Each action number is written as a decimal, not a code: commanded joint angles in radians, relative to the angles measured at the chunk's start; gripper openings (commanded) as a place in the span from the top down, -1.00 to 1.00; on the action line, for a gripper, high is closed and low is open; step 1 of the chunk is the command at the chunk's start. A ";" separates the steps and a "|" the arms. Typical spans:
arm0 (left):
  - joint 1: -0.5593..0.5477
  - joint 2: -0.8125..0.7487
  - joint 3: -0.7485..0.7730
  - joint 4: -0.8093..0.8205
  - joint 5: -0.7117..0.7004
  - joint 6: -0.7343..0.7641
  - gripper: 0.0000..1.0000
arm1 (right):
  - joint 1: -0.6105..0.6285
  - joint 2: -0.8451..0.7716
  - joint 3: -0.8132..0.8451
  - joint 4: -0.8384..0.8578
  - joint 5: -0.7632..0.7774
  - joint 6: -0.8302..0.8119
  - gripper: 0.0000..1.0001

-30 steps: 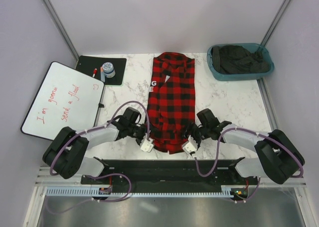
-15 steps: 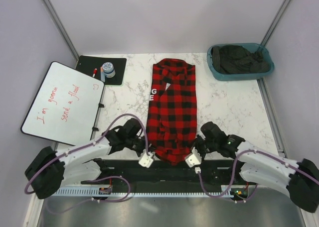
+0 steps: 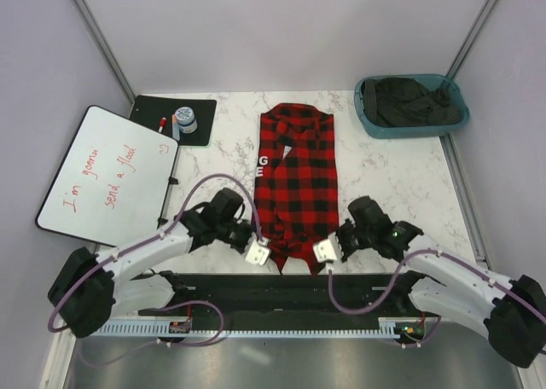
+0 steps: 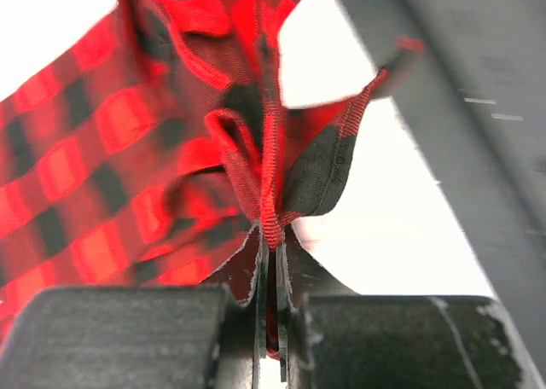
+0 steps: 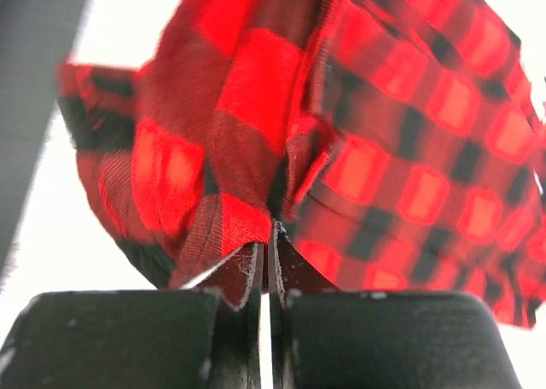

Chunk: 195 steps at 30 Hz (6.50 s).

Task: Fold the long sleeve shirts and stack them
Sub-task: Fold the shirt

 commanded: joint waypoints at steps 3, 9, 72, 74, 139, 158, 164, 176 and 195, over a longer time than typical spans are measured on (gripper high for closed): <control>0.168 0.251 0.327 0.013 0.113 -0.071 0.96 | -0.241 0.274 0.288 0.069 -0.097 -0.019 1.00; 0.280 0.556 0.610 0.004 0.115 -0.070 0.97 | -0.326 0.590 0.534 0.127 -0.125 -0.031 1.00; 0.502 0.672 0.713 0.140 0.046 -0.979 -0.28 | -0.557 0.932 0.724 0.273 -0.260 1.497 0.52; 0.501 0.682 0.727 0.142 0.029 -0.993 -0.29 | -0.524 0.989 0.774 0.322 -0.243 1.527 0.47; 0.410 0.900 0.980 -0.004 -0.155 -0.930 -0.24 | -0.514 0.905 0.836 0.133 -0.154 1.450 0.13; 0.387 1.057 1.220 -0.101 -0.214 -0.889 0.91 | -0.444 1.017 0.638 0.195 -0.148 1.471 0.20; 0.372 1.115 1.267 -0.093 -0.267 -0.844 0.92 | -0.442 1.012 0.649 0.187 -0.145 1.464 0.20; 0.403 1.025 1.285 -0.156 -0.312 -0.884 -0.08 | -0.447 0.835 0.748 0.117 -0.228 1.429 0.15; 0.334 0.876 0.647 0.304 0.337 -1.657 -0.29 | -0.520 1.021 0.740 0.093 -0.432 1.449 0.24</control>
